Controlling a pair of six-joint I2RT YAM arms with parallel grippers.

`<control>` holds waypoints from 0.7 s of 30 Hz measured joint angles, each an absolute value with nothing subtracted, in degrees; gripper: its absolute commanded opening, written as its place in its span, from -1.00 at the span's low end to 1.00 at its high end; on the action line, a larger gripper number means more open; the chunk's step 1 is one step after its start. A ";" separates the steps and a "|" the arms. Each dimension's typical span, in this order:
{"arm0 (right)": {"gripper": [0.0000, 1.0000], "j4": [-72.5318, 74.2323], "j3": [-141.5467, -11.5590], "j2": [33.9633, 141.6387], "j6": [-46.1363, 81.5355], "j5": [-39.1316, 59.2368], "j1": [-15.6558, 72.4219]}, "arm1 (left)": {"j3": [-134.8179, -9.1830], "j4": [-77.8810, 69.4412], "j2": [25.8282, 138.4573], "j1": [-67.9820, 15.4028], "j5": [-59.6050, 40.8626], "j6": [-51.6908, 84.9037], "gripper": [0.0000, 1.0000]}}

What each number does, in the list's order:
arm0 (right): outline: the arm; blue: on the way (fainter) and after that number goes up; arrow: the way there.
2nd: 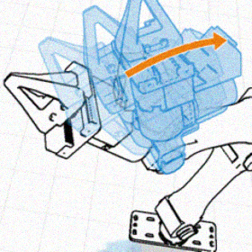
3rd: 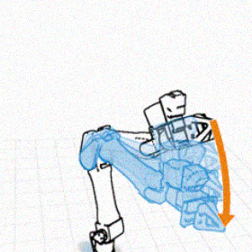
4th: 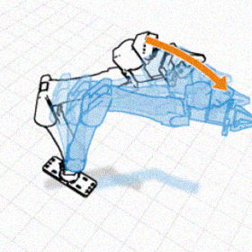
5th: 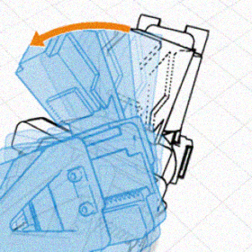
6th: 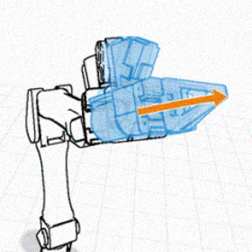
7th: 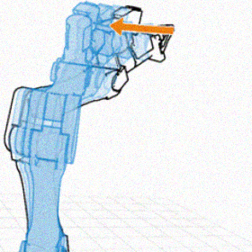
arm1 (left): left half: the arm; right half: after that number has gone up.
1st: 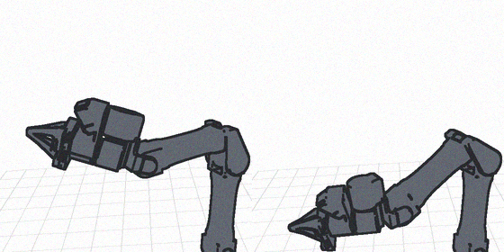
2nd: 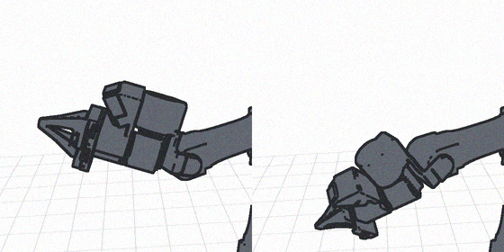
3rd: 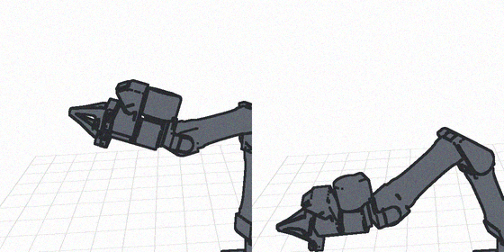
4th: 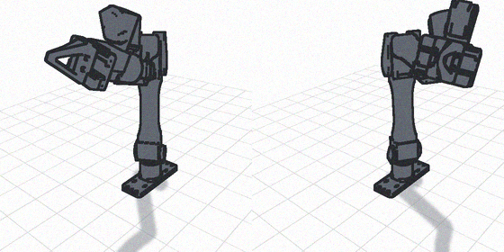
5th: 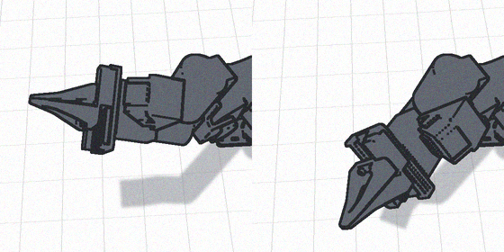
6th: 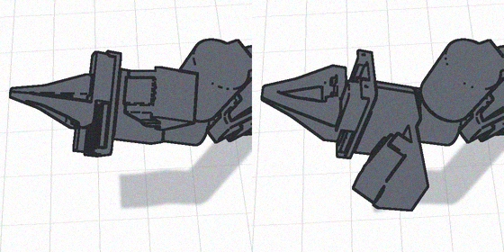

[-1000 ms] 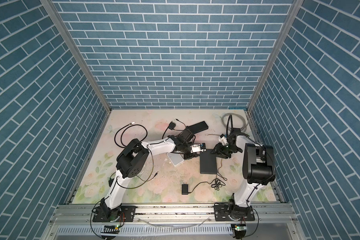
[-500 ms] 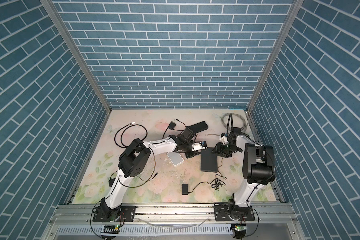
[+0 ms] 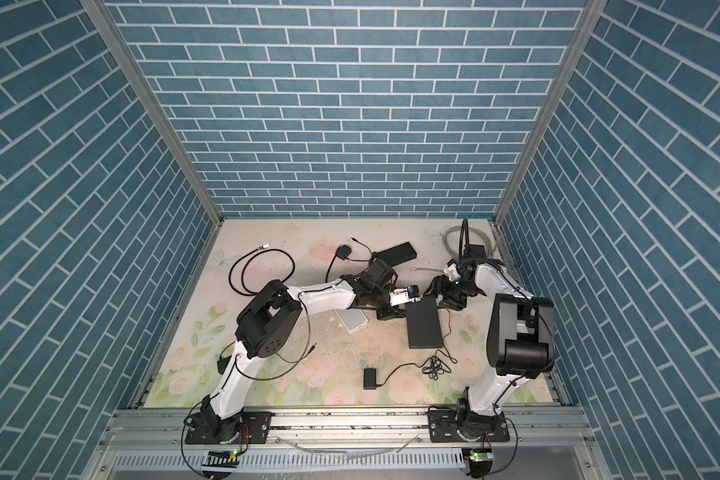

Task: Insert the plug into the switch port
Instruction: 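Open the left gripper and withdraw it while the right gripper lifts off the switch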

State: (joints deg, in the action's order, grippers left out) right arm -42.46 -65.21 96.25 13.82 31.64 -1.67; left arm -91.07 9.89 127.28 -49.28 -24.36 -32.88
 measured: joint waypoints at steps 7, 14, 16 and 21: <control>0.35 -43.62 -66.02 87.13 17.85 23.86 0.51 | -89.78 9.85 120.05 -43.51 -27.79 -32.45 0.10; 0.68 -42.11 -61.63 80.86 22.15 9.50 19.92 | -92.75 7.73 119.79 -34.57 -18.44 -14.26 0.12; 0.98 -43.07 -61.41 81.82 22.83 5.10 23.57 | -92.47 7.60 119.52 -32.16 -16.32 -8.60 0.06; 0.98 -43.90 -60.60 85.80 23.94 -3.22 28.71 | -88.38 8.40 116.66 -28.16 -11.51 -0.56 0.04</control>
State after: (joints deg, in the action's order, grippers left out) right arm -43.90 -60.60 85.80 23.94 -3.22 28.71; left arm -88.38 8.40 116.66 -28.16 -11.51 -0.56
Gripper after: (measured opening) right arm 0.988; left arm 0.516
